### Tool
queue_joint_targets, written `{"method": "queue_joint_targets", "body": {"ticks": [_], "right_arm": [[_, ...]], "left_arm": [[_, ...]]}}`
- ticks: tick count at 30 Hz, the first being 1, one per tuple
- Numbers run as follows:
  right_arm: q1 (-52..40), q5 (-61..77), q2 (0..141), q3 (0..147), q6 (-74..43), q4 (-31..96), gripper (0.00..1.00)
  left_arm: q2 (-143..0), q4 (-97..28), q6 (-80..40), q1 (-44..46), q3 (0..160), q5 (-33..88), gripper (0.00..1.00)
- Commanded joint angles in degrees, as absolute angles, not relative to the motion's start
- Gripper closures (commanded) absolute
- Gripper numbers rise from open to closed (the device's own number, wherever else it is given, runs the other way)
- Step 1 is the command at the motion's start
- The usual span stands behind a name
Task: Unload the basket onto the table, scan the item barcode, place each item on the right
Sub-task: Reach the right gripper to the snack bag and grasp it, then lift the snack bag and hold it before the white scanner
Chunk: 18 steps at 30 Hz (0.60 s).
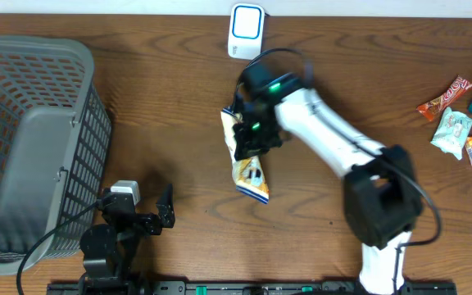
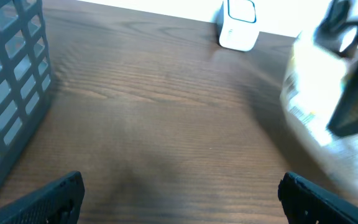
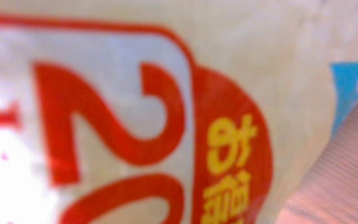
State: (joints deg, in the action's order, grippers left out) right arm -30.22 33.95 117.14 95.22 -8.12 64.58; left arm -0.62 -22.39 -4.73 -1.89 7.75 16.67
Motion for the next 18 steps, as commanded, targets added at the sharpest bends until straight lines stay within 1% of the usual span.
{"method": "queue_joint_targets", "body": {"ticks": [1, 4, 7, 11, 14, 16, 18], "right_arm": [[-26.6, 64.9, 115.5, 94.9, 15.4, 65.1, 0.99], [-25.3, 70.8, 115.5, 94.2, 20.6, 65.1, 0.99], [-25.3, 75.4, 115.5, 94.1, 28.3, 64.9, 0.99], [-26.3, 80.1, 115.5, 94.1, 31.1, 64.9, 0.99], [-27.1, 75.9, 115.5, 94.0, 34.9, 64.7, 0.99], [-28.1, 71.1, 115.5, 94.0, 40.3, 64.7, 0.99], [-28.7, 70.2, 115.5, 94.0, 44.4, 64.8, 0.99]], "left_arm": [[-0.3, -23.4, -5.2, -2.2, 6.9, 17.4, 0.0], [-0.4, -23.4, -5.2, -2.2, 6.9, 17.4, 0.0], [-0.4, -23.4, -5.2, -2.2, 6.9, 17.4, 0.0], [-0.4, -23.5, -5.2, -2.2, 6.9, 17.4, 0.0], [-0.4, -23.4, -5.3, -2.2, 6.9, 17.4, 0.0], [-0.4, -23.4, -5.2, -2.2, 6.9, 17.4, 0.0], [-0.4, -23.4, -5.2, -2.2, 6.9, 17.4, 0.0]]}}
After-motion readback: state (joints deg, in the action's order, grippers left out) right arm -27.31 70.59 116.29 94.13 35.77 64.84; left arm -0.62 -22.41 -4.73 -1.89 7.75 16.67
